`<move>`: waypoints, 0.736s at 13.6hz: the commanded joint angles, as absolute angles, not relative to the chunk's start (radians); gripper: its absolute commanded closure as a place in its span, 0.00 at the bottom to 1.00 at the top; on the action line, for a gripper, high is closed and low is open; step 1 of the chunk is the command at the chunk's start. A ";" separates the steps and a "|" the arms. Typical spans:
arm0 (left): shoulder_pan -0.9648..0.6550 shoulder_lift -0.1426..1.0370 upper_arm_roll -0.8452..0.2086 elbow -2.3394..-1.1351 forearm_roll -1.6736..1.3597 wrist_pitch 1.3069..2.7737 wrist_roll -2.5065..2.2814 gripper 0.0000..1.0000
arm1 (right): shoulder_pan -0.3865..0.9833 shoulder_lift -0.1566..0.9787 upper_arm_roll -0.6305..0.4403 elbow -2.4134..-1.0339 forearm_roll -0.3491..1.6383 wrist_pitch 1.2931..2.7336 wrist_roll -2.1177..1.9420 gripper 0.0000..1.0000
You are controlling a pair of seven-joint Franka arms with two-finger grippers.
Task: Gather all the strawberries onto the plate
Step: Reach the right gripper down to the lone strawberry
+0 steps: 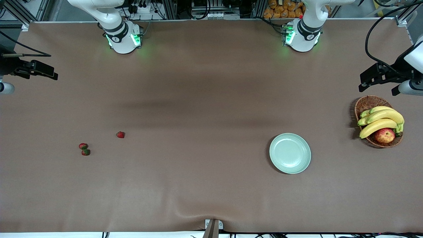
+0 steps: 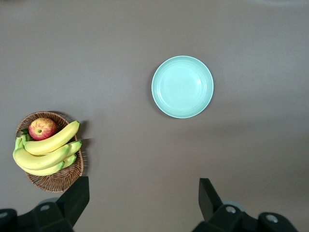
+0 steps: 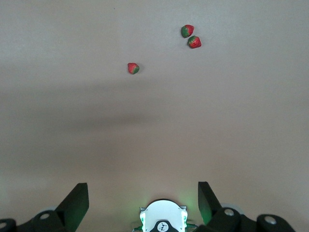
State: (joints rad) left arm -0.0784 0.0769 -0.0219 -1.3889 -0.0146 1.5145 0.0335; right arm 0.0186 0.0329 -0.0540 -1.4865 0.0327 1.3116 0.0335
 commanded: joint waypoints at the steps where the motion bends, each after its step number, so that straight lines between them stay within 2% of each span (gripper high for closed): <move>1: -0.075 0.045 -0.025 -1.401 0.008 1.506 0.044 0.00 | 0.017 0.032 -0.055 -1.485 0.046 1.313 0.041 0.00; 5: -0.078 0.046 -0.026 -1.404 0.008 1.506 0.031 0.00 | 0.023 0.040 -0.054 -1.505 0.048 1.382 0.043 0.00; 8: -0.078 0.051 -0.026 -1.404 0.006 1.506 0.021 0.00 | 0.047 0.083 -0.049 -1.618 0.048 1.585 0.043 0.00; 10: -0.078 0.051 -0.025 -1.404 0.006 1.506 0.023 0.00 | 0.074 0.144 -0.048 -1.719 0.046 1.789 0.046 0.00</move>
State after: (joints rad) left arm -0.0785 0.0671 -0.0215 -1.3914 -0.0144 1.5145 0.0319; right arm 0.0472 0.0952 -0.0461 -1.6311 0.0370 1.6439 0.0335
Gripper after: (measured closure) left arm 0.000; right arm 0.000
